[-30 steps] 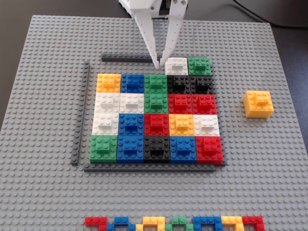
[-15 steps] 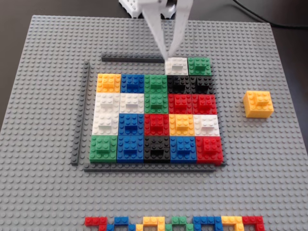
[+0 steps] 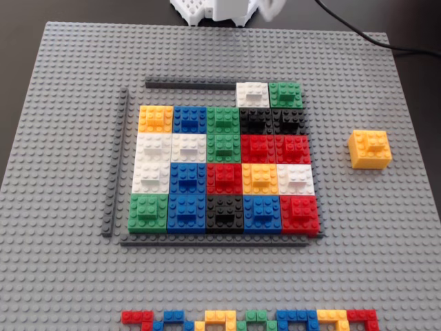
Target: Grab the cube and place it into the grid
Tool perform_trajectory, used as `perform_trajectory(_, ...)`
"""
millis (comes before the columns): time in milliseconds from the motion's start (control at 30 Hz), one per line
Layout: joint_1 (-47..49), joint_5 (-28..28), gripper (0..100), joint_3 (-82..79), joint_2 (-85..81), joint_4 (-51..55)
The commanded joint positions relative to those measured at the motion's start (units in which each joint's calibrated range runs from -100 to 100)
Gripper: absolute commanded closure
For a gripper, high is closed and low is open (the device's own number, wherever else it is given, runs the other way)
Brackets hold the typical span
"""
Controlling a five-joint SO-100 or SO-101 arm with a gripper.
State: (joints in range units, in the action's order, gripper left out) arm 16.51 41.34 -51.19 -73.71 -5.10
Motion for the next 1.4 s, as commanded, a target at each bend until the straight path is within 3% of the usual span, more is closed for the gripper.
perform_trajectory(0, 3.3, -3.3, 100, 12.4, 7.8, 2.5)
perform_trajectory(567, 13.2, -13.9, 100, 42.8, 44.6, 6.1)
perform_trajectory(1000, 14.6, -14.1, 100, 63.4, 70.3, 3.8)
perform_trajectory(1367, 14.0, -14.0, 100, 71.6, 86.3, 3.0)
